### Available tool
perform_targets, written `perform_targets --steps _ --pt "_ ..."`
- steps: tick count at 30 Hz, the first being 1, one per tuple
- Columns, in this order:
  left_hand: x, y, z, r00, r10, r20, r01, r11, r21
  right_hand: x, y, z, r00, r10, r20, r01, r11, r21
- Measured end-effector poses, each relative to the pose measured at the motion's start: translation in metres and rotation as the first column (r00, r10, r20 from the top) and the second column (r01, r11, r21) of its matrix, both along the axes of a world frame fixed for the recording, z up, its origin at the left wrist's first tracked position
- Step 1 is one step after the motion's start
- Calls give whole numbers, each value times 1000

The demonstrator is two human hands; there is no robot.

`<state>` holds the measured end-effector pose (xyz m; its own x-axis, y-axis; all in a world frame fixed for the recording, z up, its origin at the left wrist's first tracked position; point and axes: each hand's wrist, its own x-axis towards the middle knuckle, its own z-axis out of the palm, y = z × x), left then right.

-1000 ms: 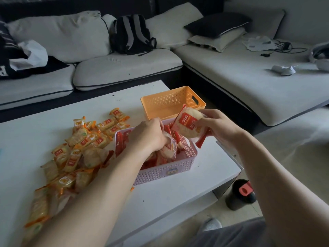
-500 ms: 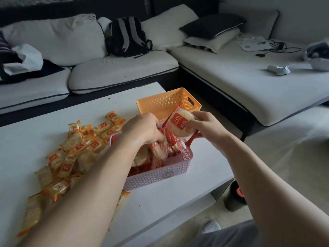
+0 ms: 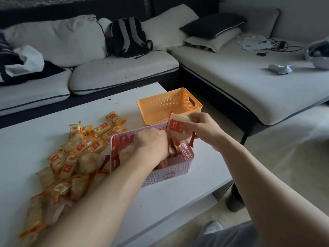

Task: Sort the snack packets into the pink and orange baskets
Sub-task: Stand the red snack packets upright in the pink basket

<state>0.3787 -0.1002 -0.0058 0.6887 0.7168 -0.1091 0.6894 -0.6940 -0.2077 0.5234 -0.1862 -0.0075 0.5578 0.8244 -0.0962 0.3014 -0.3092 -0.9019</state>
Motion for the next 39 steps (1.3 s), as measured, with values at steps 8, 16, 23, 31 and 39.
perform_targets --steps 8,16,23,31,39 --pt "-9 18 -1 996 -9 -88 1 996 -92 0 0 -1 992 -109 -56 112 993 46" --pt "2 -7 -18 996 -80 -46 84 992 96 -1 3 -1 991 -117 -65 122 990 68" --pt "-9 22 9 611 187 769 22 967 -253 3 2 -2 928 -27 -372 71 992 105" --pt "5 47 11 401 466 789 129 823 -552 1 14 -10 983 -172 -56 176 982 69" --pt "11 56 4 330 677 658 15 693 -721 -16 31 -23 940 287 186 -213 916 -340"
